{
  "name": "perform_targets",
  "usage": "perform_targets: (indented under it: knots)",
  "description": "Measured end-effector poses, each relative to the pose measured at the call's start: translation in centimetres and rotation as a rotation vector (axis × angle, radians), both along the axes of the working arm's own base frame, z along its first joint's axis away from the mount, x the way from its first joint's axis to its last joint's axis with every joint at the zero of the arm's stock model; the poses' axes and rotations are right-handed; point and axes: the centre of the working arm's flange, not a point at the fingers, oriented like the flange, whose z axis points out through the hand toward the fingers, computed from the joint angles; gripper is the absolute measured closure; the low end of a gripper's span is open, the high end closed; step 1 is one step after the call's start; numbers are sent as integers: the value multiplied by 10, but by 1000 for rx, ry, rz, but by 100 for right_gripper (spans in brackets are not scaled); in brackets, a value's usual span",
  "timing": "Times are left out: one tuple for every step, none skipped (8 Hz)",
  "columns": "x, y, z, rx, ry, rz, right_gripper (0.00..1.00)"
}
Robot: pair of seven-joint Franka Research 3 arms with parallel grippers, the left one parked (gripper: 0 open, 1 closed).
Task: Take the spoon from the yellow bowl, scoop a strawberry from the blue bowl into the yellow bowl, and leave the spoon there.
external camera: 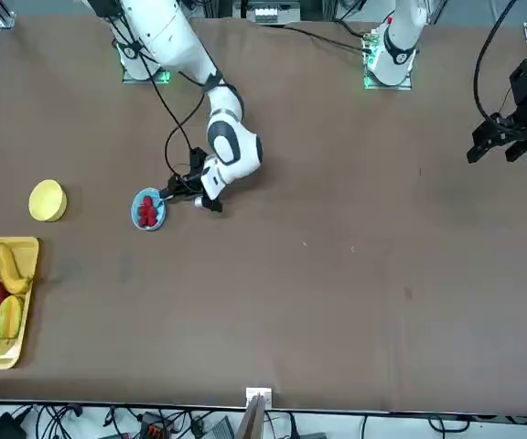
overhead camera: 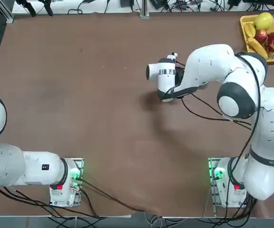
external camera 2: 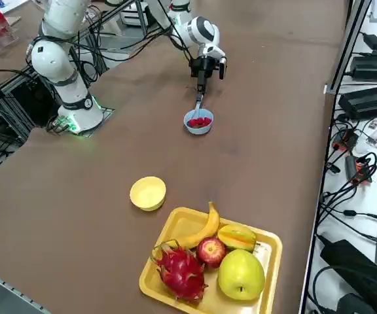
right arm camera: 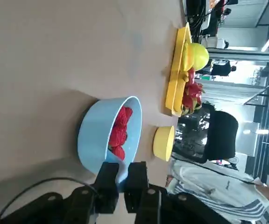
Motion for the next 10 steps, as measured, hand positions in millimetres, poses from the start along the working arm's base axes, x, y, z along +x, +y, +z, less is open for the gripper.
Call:
perform_targets:
  knots:
    - [-2, 2, -3, -8, -9, 4, 89]
    - [-4, 3, -6, -17, -22, 9, 89]
    - [-5, 4, -9, -25, -27, 19, 89]
    - [-7, 6, -11, -37, -30, 30, 89]
    - [-10, 7, -15, -58, -35, 44, 89]
    - [-14, 8, -21, -77, -37, 57, 89]
    - [-17, 9, -25, -91, -38, 67, 89]
    - [-18, 9, -27, -102, -40, 71, 89]
    - [-19, 10, -27, -109, -41, 73, 89]
    - [-22, 10, -30, -119, -40, 75, 89]
